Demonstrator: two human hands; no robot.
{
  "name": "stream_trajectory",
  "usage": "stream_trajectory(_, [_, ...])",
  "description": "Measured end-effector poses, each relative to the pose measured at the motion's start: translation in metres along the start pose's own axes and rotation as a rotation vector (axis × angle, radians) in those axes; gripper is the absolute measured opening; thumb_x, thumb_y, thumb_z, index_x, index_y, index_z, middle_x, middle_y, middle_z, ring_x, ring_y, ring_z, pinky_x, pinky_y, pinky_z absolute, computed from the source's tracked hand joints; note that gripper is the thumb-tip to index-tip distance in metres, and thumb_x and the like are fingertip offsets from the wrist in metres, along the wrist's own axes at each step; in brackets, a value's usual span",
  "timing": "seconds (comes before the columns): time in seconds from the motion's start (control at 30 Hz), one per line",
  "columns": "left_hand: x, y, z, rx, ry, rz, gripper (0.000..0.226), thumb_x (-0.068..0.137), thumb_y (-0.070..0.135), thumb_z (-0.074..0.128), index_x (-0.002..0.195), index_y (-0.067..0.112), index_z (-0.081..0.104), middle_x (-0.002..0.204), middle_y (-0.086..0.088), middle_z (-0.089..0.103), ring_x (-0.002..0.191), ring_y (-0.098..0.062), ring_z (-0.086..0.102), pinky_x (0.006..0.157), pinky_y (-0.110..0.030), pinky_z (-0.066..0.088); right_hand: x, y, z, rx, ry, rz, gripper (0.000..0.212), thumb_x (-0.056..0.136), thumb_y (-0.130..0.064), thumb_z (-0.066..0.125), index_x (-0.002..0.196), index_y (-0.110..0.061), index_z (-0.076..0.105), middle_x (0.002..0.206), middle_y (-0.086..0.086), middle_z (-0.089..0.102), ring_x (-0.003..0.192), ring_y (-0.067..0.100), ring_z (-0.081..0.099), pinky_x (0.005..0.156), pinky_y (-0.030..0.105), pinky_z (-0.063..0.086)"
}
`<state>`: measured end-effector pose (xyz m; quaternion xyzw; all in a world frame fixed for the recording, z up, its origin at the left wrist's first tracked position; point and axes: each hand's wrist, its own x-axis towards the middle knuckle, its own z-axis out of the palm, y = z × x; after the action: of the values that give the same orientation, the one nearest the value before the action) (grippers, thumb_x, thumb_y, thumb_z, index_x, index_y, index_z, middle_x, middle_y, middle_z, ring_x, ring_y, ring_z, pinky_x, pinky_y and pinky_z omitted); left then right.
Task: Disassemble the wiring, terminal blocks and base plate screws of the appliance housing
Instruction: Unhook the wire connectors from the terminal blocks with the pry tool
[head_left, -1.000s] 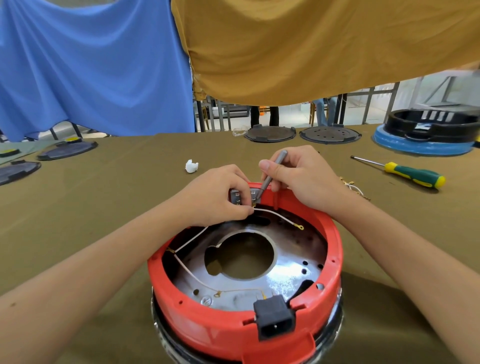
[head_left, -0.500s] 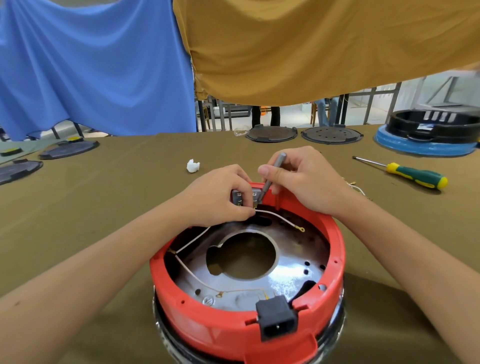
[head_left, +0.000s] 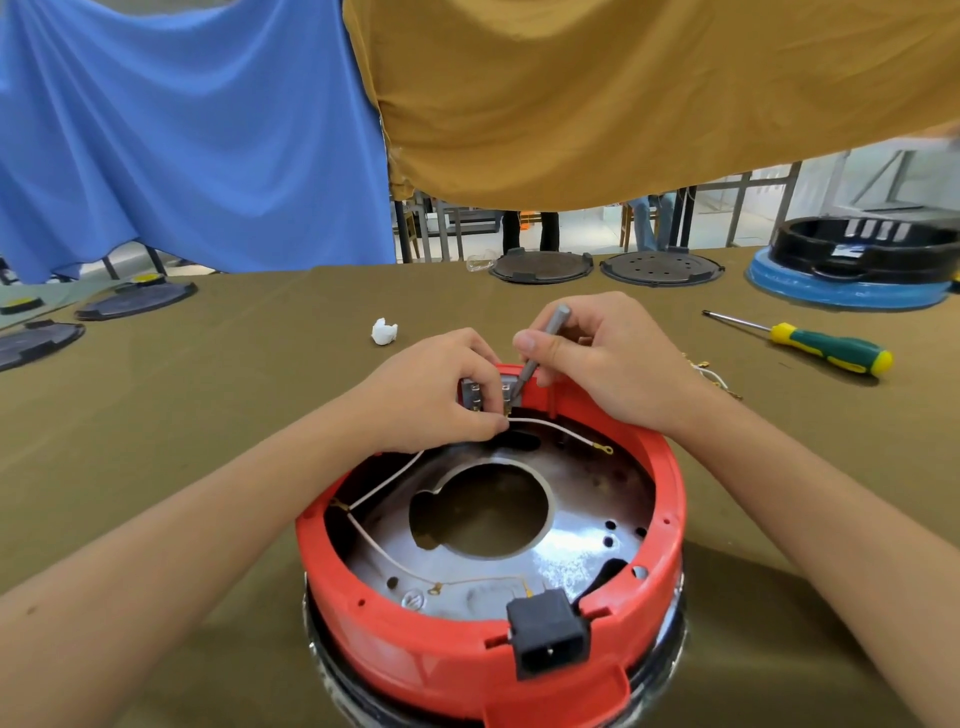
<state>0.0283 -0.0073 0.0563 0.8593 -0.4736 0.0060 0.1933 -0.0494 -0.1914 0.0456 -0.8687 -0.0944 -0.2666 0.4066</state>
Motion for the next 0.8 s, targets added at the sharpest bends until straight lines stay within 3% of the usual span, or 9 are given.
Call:
stream_trajectory(0.37, [-0.0006, -0.0002, -0.001, 0.0, -0.01, -0.001, 0.008, 0.082, 0.031, 0.076, 0.076, 0.026, 0.075, 0.109, 0.017, 0.051, 0.098, 0.0, 0.054, 0.09, -0.026, 0.042, 0.005, 0.0065, 0.0024, 0.129, -0.025, 0.117, 0.028, 0.097, -0.029, 0.064, 0.077, -0.01, 0.07, 0.057, -0.002, 0.067, 0.06, 0.018, 0.055, 0.067, 0.036, 0.043])
stream_trajectory(0.63, [-0.0002, -0.0013, -0.0007, 0.021, 0.001, 0.01, 0.008, 0.082, 0.03, 0.076, 0.074, 0.029, 0.073, 0.108, 0.018, 0.052, 0.099, 0.008, 0.05, 0.08, -0.006, 0.035, 0.0058, 0.0052, 0.003, 0.166, -0.015, 0.186, 0.031, 0.098, -0.03, 0.062, 0.081, -0.006, 0.071, 0.055, -0.003, 0.063, 0.054, 0.007, 0.051, 0.065, 0.03, 0.041])
stream_trajectory(0.8, [-0.001, 0.0011, -0.0011, 0.013, -0.004, 0.011, 0.007, 0.081, 0.031, 0.076, 0.076, 0.026, 0.075, 0.108, 0.017, 0.051, 0.098, 0.0, 0.054, 0.091, -0.027, 0.042, 0.0008, 0.0, 0.0014, 0.017, -0.004, 0.038, 0.025, 0.096, -0.03, 0.066, 0.074, -0.018, 0.069, 0.058, -0.007, 0.067, 0.056, 0.008, 0.056, 0.064, 0.031, 0.044])
